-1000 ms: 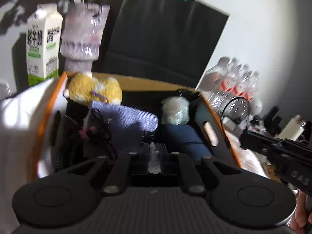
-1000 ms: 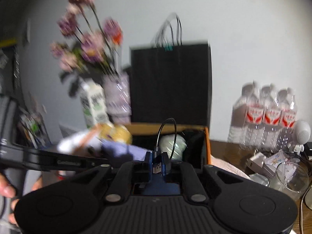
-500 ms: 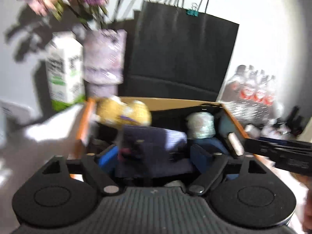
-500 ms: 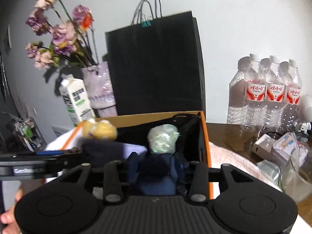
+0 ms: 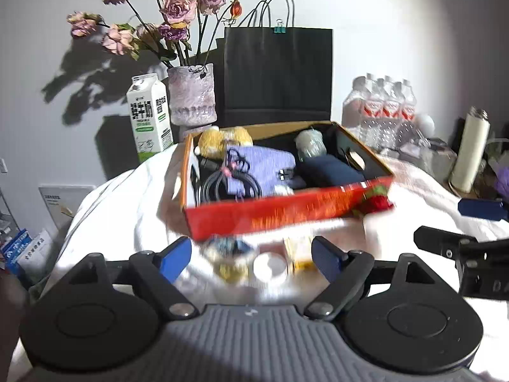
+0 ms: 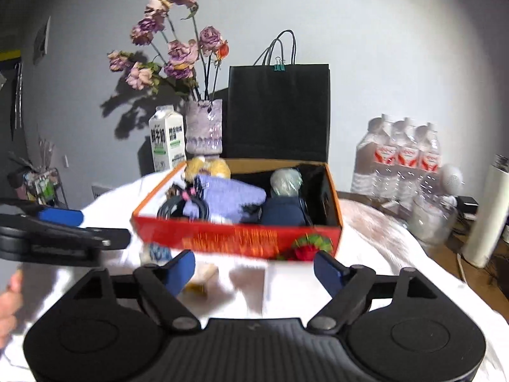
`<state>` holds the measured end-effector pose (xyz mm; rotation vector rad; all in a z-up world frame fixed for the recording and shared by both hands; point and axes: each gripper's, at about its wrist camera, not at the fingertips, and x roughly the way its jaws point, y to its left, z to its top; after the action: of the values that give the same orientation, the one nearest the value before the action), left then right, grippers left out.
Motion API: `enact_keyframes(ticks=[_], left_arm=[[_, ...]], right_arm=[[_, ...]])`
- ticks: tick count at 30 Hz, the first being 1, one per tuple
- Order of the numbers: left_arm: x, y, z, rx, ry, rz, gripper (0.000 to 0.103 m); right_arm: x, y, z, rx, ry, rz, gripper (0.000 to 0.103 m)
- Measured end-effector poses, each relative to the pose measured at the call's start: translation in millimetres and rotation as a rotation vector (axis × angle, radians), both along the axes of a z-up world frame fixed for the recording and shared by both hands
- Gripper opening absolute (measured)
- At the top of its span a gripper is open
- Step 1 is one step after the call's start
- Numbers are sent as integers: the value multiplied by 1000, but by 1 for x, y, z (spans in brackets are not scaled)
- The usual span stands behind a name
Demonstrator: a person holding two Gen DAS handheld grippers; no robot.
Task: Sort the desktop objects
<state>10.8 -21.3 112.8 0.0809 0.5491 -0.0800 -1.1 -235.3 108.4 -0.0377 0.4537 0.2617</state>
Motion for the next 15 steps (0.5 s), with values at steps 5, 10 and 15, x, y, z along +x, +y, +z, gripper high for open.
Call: enact_keyframes(ticks=[5, 10, 15], left_arm=[[-49, 0, -16, -12, -21, -4, 89], [-85, -3, -33, -78, -29, -17, 92], [-101, -11, -55, -66, 6, -18, 92]], right_arm=[[-38, -12, -24, 42, 48, -42, 85], [-69, -8, -51, 18, 54, -37, 85], [-90, 3, -69, -2, 68, 3, 86]])
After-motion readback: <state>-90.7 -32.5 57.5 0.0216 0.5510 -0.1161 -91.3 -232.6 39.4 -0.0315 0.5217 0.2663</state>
